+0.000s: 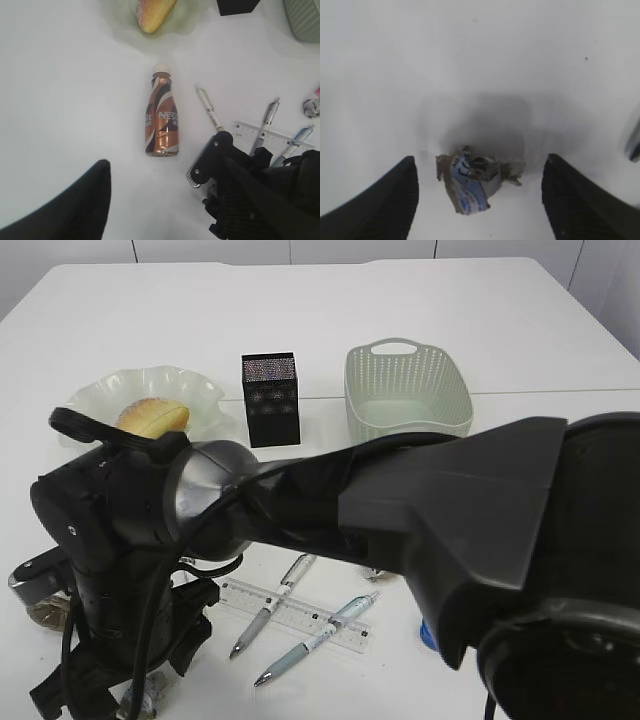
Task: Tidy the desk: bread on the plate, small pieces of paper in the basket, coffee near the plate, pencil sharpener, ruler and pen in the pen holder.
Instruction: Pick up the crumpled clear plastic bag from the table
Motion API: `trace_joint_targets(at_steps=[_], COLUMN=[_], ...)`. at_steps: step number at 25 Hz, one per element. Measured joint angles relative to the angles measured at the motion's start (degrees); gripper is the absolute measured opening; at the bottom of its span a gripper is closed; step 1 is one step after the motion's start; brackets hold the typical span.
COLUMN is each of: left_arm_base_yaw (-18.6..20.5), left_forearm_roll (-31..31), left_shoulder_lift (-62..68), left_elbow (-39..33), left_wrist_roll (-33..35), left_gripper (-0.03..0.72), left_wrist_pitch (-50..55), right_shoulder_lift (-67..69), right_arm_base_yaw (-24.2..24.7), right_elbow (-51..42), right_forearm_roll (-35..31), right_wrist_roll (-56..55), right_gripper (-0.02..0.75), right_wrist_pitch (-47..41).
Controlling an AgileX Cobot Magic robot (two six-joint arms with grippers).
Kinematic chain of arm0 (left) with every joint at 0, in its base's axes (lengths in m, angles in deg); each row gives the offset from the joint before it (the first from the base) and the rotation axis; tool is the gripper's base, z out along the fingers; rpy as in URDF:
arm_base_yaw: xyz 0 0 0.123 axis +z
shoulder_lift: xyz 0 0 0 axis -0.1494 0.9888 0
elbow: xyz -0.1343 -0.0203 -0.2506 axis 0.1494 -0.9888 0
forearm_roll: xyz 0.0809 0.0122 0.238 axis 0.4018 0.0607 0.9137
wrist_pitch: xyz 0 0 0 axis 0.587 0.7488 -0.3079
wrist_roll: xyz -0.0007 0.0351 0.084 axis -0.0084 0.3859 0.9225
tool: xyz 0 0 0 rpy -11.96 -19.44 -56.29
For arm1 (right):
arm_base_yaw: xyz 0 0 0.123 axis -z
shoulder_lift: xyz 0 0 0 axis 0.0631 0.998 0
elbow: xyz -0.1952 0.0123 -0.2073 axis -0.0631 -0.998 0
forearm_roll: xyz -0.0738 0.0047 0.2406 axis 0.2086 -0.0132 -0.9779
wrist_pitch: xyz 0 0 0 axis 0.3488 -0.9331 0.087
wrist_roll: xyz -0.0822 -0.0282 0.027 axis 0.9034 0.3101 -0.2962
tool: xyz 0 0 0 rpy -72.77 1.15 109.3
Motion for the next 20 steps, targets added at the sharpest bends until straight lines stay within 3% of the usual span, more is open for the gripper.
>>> trace_joint_targets(at_steps=[12,20], left_arm_base_yaw=[0.00,0.00], left_forearm_roll=[0.00,0.00], left_shoulder_lift=[0.00,0.00], left_elbow=[0.00,0.00], left_wrist_roll=[0.00,0.00], left_gripper=[0.487,0.487], left_wrist_pitch=[0.00,0.00], right_shoulder_lift=[0.09,0.88], right_arm_base_yaw=[0.00,0.00], right_elbow=[0.00,0.00], right_forearm_roll=[-0.11,-0.41], right_wrist_roll=[0.00,0.00], right_gripper=[0.424,0.407], right_wrist_pitch=[0.45,0.45])
